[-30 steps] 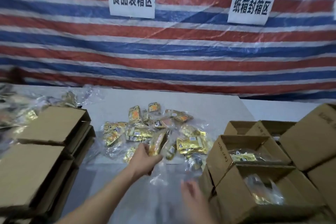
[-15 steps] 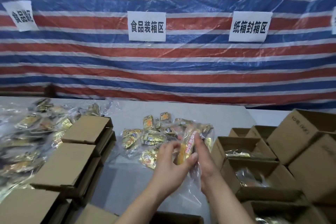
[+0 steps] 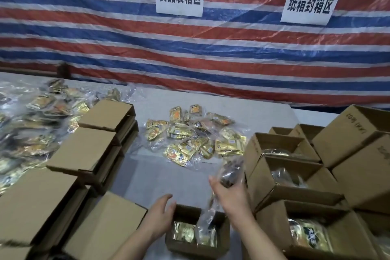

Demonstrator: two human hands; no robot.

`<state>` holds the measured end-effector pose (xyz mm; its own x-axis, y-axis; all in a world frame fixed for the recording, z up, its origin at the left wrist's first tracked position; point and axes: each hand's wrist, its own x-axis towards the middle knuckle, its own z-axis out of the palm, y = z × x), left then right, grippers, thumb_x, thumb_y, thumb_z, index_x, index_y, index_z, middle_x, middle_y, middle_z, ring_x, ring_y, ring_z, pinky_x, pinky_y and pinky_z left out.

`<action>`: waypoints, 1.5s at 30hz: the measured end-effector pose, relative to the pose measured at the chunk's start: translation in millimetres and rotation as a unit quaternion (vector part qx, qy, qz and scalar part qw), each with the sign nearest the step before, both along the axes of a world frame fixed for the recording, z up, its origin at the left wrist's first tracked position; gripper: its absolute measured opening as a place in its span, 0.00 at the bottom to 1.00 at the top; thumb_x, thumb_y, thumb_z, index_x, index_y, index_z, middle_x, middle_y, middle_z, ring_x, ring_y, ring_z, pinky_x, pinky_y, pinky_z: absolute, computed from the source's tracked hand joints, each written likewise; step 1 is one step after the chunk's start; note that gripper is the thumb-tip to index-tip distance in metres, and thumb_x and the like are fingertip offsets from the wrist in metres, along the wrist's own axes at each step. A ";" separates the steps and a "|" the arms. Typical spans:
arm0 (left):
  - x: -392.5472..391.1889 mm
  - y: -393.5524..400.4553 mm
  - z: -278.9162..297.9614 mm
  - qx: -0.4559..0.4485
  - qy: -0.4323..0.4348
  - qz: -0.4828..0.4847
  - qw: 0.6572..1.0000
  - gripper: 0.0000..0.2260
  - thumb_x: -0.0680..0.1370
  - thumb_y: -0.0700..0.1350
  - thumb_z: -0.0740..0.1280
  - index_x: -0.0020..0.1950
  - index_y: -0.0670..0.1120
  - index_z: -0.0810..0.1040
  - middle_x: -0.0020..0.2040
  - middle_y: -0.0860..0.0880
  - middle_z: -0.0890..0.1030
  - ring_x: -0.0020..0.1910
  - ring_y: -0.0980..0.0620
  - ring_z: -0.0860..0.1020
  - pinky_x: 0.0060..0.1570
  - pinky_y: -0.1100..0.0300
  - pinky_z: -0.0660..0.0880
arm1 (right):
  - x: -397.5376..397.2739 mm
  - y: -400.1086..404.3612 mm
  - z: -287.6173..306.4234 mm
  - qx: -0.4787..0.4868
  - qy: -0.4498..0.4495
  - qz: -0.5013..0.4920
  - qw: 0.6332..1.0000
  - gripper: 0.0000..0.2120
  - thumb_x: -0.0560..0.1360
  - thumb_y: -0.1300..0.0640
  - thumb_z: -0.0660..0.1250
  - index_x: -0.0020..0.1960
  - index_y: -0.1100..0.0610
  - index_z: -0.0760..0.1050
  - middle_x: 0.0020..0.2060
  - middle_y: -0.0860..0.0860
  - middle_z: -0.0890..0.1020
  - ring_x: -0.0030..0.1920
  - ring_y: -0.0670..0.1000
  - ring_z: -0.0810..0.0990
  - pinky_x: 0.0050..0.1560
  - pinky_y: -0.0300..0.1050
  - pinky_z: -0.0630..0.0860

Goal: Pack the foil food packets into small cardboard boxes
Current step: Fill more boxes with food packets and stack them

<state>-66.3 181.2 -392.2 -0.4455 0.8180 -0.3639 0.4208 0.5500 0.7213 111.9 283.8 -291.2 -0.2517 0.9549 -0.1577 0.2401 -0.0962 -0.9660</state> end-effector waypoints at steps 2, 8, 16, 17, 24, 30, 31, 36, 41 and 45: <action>-1.3 -12.7 -21.3 0.000 -0.029 -0.009 1.000 0.17 0.84 0.51 0.56 0.70 0.46 0.71 0.68 0.49 0.74 0.70 0.51 0.70 0.72 0.58 0.62 | -2.9 -17.0 -26.4 0.019 -0.036 0.015 0.999 0.31 0.67 0.49 0.80 0.58 0.32 0.63 0.50 0.31 0.77 0.50 0.27 0.75 0.45 0.25 0.70; 10.3 -16.7 -34.8 0.047 -0.050 0.012 0.998 0.17 0.85 0.50 0.54 0.72 0.48 0.70 0.68 0.55 0.71 0.71 0.56 0.68 0.71 0.65 0.59 | -2.4 -40.6 -65.0 0.119 -0.226 0.264 0.930 0.24 0.67 0.39 0.70 0.60 0.35 0.66 0.56 0.37 0.74 0.56 0.35 0.74 0.56 0.29 0.68; 12.6 -17.5 -44.9 0.055 0.000 -0.023 0.998 0.18 0.84 0.50 0.54 0.72 0.50 0.70 0.70 0.51 0.74 0.69 0.56 0.71 0.68 0.69 0.61 | 2.8 -27.0 -93.4 0.091 -0.333 0.407 0.846 0.35 0.68 0.34 0.66 0.73 0.40 0.66 0.67 0.35 0.75 0.65 0.35 0.73 0.66 0.32 0.68; 13.2 -17.8 -46.3 0.056 -0.003 -0.027 0.998 0.18 0.84 0.50 0.54 0.73 0.50 0.70 0.71 0.52 0.73 0.69 0.57 0.70 0.69 0.68 0.61 | 1.9 -23.8 -95.7 0.080 -0.353 0.415 0.834 0.33 0.69 0.36 0.65 0.73 0.41 0.67 0.66 0.37 0.77 0.65 0.37 0.74 0.66 0.34 0.69; 18.9 -16.9 -53.0 0.053 -0.012 -0.019 0.998 0.17 0.84 0.52 0.52 0.71 0.51 0.71 0.68 0.51 0.75 0.66 0.55 0.73 0.67 0.61 0.67 | -26.9 -17.1 -118.6 0.068 -0.496 0.467 0.729 0.25 0.73 0.41 0.68 0.65 0.53 0.72 0.62 0.55 0.79 0.62 0.58 0.78 0.61 0.48 0.74; 19.8 -14.1 -47.5 0.042 0.011 -0.035 0.998 0.16 0.84 0.53 0.51 0.68 0.53 0.70 0.61 0.51 0.78 0.59 0.52 0.77 0.59 0.57 0.72 | -27.2 -13.9 -118.3 -0.045 -0.460 0.458 0.759 0.27 0.70 0.42 0.73 0.65 0.53 0.75 0.60 0.50 0.81 0.60 0.53 0.79 0.59 0.42 0.75; 20.2 -14.4 -47.5 0.044 0.011 -0.036 0.998 0.16 0.84 0.53 0.51 0.67 0.53 0.70 0.61 0.50 0.79 0.59 0.52 0.77 0.59 0.56 0.73 | -24.9 -11.5 -114.8 -0.060 -0.457 0.455 0.762 0.25 0.69 0.42 0.73 0.61 0.52 0.77 0.56 0.49 0.82 0.58 0.52 0.80 0.55 0.42 0.75; 22.8 -16.3 -45.8 0.057 0.004 -0.036 0.998 0.13 0.84 0.53 0.50 0.62 0.54 0.71 0.54 0.51 0.80 0.52 0.53 0.78 0.54 0.52 0.75 | -22.3 -6.8 -103.4 -0.089 -0.487 0.432 0.754 0.17 0.79 0.40 0.60 0.46 0.51 0.80 0.49 0.51 0.82 0.56 0.54 0.80 0.50 0.40 0.70; 26.9 -18.2 -47.4 0.041 0.022 -0.028 0.999 0.16 0.84 0.53 0.50 0.68 0.54 0.69 0.62 0.51 0.77 0.60 0.53 0.76 0.60 0.58 0.71 | -24.1 -29.4 -118.8 -0.159 -0.490 0.400 0.758 0.31 0.80 0.38 0.47 0.79 0.50 0.61 0.78 0.51 0.62 0.77 0.52 0.62 0.75 0.47 0.58; 27.0 -18.1 -41.5 0.033 0.029 -0.034 0.998 0.16 0.84 0.53 0.50 0.69 0.53 0.68 0.62 0.51 0.77 0.60 0.52 0.76 0.59 0.57 0.72 | -21.0 -36.1 -122.4 -0.141 -0.459 0.390 0.786 0.27 0.80 0.44 0.49 0.75 0.52 0.68 0.75 0.53 0.69 0.74 0.52 0.66 0.72 0.46 0.62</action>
<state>-39.3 163.1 -433.7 -0.4063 0.8684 -0.2844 0.4976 0.4713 0.7282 90.9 247.7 -413.7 -0.3990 0.4615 -0.7924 0.9157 0.2462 -0.3177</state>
